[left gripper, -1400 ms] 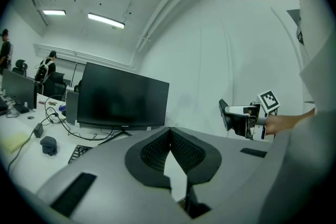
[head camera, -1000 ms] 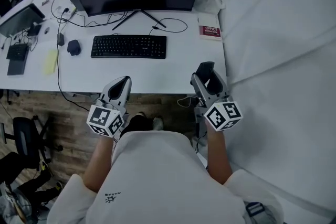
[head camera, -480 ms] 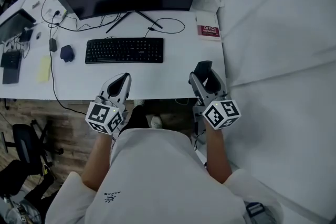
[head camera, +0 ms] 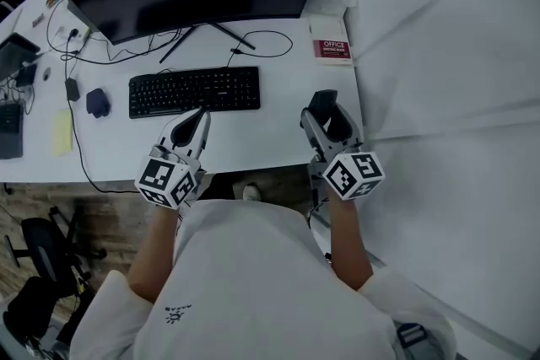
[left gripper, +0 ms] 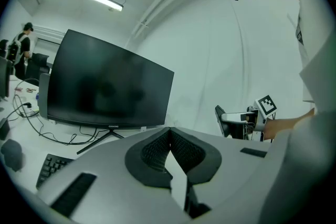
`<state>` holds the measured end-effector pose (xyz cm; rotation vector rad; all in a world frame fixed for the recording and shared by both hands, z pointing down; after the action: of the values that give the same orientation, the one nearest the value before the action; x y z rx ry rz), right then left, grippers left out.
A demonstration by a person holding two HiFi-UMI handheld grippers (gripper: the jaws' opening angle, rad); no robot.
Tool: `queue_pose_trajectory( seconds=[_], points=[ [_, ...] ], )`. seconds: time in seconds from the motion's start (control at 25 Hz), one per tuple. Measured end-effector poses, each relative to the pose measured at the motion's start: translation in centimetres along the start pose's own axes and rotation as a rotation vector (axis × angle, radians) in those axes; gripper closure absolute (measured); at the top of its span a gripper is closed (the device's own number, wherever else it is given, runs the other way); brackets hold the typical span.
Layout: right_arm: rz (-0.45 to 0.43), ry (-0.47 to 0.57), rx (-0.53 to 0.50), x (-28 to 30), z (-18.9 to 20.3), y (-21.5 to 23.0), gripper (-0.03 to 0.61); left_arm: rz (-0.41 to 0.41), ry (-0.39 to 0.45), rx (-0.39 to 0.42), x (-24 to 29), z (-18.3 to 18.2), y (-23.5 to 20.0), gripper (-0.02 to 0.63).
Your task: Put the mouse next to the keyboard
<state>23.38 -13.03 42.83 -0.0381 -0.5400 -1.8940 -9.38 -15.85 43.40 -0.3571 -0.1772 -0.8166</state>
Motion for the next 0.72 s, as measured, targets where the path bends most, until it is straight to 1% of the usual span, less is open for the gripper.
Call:
queue_pose_trajectory(
  seconds=[0.32, 0.72],
  points=[
    [0.060, -0.080, -0.012, 3.4, 1.4, 0.5, 0.279, 0.049, -0.023, -0.019, 2.3, -0.1, -2.7, 0.602],
    [0.161, -0.267, -0.031, 8.5, 6.1, 3.8, 0.279, 0.114, -0.088, -0.071, 5.5, 2.6, -4.4, 0.603]
  ],
)
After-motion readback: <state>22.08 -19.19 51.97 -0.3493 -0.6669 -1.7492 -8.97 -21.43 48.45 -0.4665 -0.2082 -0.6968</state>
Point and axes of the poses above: the fingertips, and each gripper's own axes: x forward along the fingers, y to its right, z out of its underside, the point moved 9 cm from there along -x, backward along the fingers, and after that the axes turned 4 degrees about -y, right-handed, at the moved point
